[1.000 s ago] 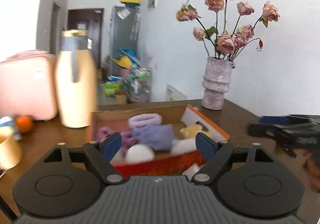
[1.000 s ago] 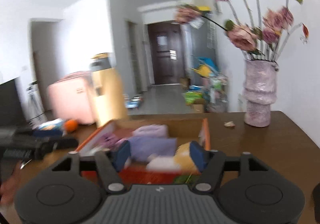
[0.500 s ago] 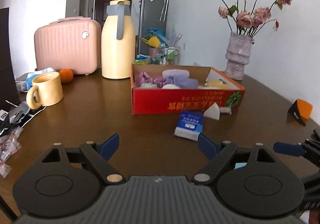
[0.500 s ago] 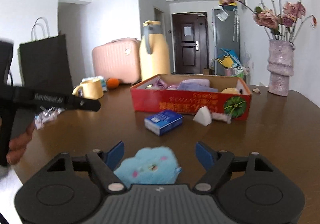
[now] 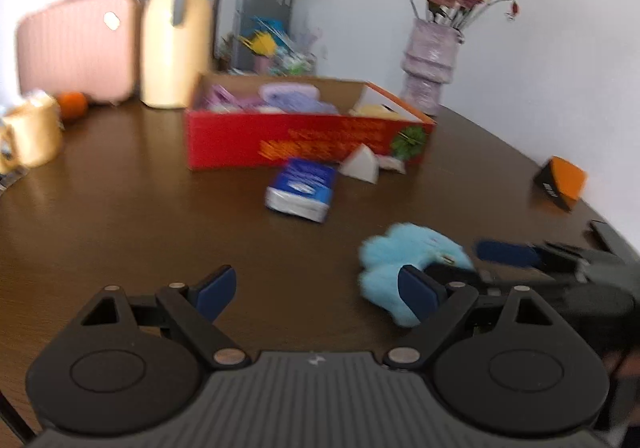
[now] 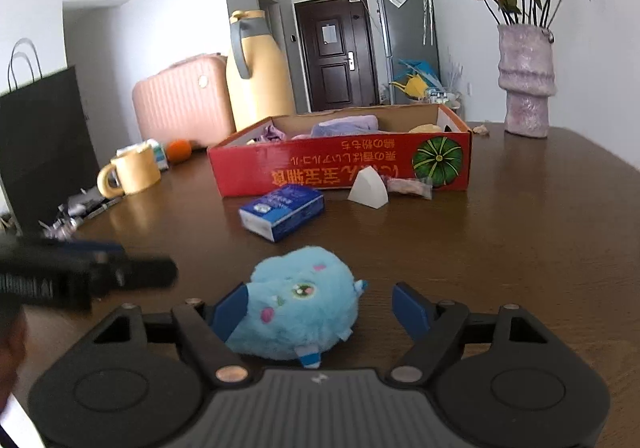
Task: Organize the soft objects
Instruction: 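Grasp the light-blue plush with the right gripper while the left grasps it too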
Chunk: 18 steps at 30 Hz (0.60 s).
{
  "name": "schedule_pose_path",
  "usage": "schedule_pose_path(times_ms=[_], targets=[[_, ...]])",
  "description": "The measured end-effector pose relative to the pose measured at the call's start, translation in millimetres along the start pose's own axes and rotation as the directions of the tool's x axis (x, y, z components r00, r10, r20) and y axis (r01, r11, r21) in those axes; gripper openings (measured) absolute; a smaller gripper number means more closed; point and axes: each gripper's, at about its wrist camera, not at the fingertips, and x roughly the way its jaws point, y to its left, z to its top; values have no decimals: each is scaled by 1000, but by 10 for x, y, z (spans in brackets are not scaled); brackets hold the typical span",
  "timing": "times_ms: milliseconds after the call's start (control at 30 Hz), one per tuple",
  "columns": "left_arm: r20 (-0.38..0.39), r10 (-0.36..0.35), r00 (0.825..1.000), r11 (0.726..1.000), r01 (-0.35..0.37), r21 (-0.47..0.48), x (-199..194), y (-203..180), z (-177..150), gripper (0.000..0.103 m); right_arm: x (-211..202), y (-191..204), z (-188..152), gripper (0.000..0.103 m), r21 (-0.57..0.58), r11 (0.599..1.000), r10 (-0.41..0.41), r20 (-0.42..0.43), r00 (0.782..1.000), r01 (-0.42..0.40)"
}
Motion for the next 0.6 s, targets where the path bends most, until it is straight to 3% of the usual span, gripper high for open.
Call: schedule_pose_path(times_ms=[100, 233, 300, 333, 400, 600], targets=[[-38, -81, 996, 997, 80, -24, 116, -59, -29, 89, -20, -140, 101, 76, 55, 998, 41, 21, 999, -42], [-62, -184, 981, 983, 183, -22, 256, -166, -55, 88, 153, -310, 240, 58, 92, 993, 73, 12, 997, -74], [-81, -173, 982, 985, 173, -12, 341, -210, -76, 83, 305, -375, 293, 48, 113, 990, 91, -13, 996, -89], [-97, -158, 983, 987, 158, -11, 390, -205, -92, 74, 375, -408, 311, 41, 129, 986, 104, -24, 994, -100], [-85, -143, 986, 990, 144, 2, 383, -162, -94, 72, 466, -447, 309, 37, 170, 977, 137, -46, 990, -127], [-51, -130, 990, 990, 127, -69, 304, 164, 21, 67, 380, -450, 211, 37, 237, 963, 142, -57, 988, -125]])
